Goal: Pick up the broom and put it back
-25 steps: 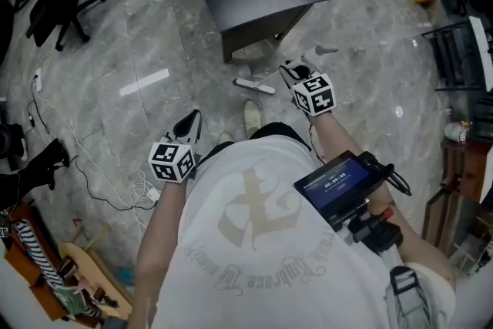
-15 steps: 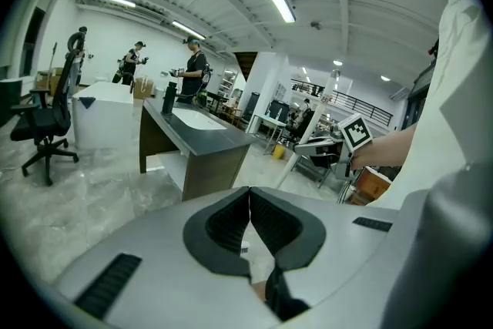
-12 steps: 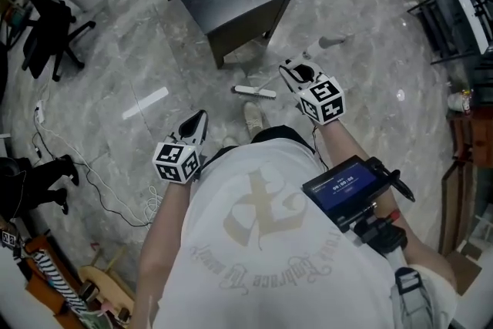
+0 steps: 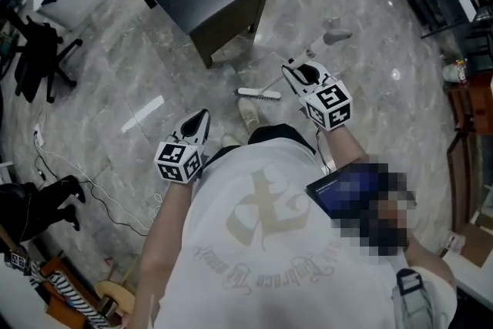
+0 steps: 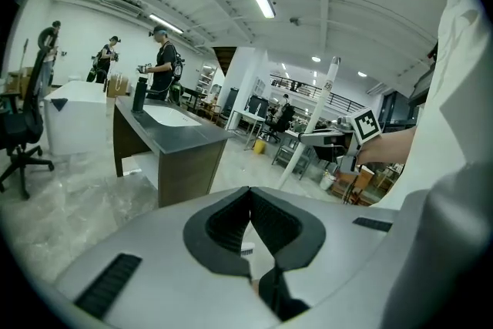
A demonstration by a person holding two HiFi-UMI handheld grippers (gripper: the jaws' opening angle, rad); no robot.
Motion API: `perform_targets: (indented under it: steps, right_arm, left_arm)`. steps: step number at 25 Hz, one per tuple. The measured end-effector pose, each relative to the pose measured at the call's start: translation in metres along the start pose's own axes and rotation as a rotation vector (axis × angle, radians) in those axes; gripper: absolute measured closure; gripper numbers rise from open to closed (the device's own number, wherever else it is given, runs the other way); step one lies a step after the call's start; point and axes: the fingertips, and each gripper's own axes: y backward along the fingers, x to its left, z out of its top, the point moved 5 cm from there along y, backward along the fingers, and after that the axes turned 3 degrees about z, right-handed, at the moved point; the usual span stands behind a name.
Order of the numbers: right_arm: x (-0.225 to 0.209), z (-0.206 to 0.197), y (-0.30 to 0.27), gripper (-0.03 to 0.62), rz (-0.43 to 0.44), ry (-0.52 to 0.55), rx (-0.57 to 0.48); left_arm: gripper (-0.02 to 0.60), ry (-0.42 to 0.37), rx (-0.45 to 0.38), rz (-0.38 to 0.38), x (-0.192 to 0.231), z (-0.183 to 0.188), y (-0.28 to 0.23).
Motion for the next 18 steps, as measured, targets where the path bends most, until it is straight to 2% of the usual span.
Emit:
perform_targets:
  steps: [3,18]
  right_arm:
    - [0.003,-0.005,0.016,0.497,-0.026,-0.01,-0.006]
    - [-0.016,-0.02,0.047,0.497,-0.106,-0.034,-0.011]
  left_arm:
    - [0.569,-0.015,0.002,-0.018,-0.008,-0.002,0.001]
    - [0.569,0.011,0.011,-0.068,-0.013,-0.01,-0.018]
